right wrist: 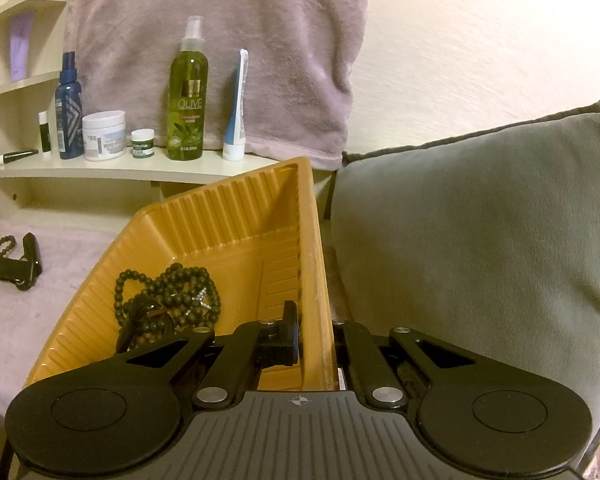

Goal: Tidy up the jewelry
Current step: 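Return the left tool to the pile and grasp the black strap bracelet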

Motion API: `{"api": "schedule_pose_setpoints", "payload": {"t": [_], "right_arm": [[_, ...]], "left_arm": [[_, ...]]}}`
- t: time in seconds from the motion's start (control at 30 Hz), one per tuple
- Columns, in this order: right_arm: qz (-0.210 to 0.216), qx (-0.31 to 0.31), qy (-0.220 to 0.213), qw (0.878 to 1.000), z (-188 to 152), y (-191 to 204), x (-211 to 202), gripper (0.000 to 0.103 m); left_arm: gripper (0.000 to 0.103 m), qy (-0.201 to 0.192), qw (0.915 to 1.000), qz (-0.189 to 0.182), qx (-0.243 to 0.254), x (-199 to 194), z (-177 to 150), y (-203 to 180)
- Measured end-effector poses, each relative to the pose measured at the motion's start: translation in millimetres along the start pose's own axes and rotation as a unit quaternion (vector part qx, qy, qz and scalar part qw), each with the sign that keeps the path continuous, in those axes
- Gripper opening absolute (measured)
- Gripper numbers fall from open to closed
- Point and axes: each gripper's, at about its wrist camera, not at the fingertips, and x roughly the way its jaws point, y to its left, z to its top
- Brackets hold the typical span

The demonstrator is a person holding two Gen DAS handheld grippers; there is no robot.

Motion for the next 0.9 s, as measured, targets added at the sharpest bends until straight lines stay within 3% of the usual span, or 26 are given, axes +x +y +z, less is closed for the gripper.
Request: {"api": "schedule_pose_setpoints", "payload": {"t": [0.3, 0.57, 0.77, 0.9], "right_arm": [[-0.001, -0.003, 0.003, 1.0, 0, 0, 1, 0.003], [-0.002, -0.004, 0.007, 1.0, 0, -1, 3, 0.003], [-0.006, -0.005, 0.012, 1.0, -1, -1, 5, 0.003], [-0.009, -0.005, 0.014, 1.0, -1, -1, 6, 0.003]], "left_arm": [[0.051, -0.013, 0.9983, 0.016, 0.055, 11, 0, 9], [0.051, -0.027, 0.9912, -0.013, 0.129, 27, 2, 6], [0.051, -0.032, 0.9692, -0.028, 0.243, 46, 2, -10], [0.051, -0.019, 0.9433, -0.031, 0.33, 61, -3, -19]]}}
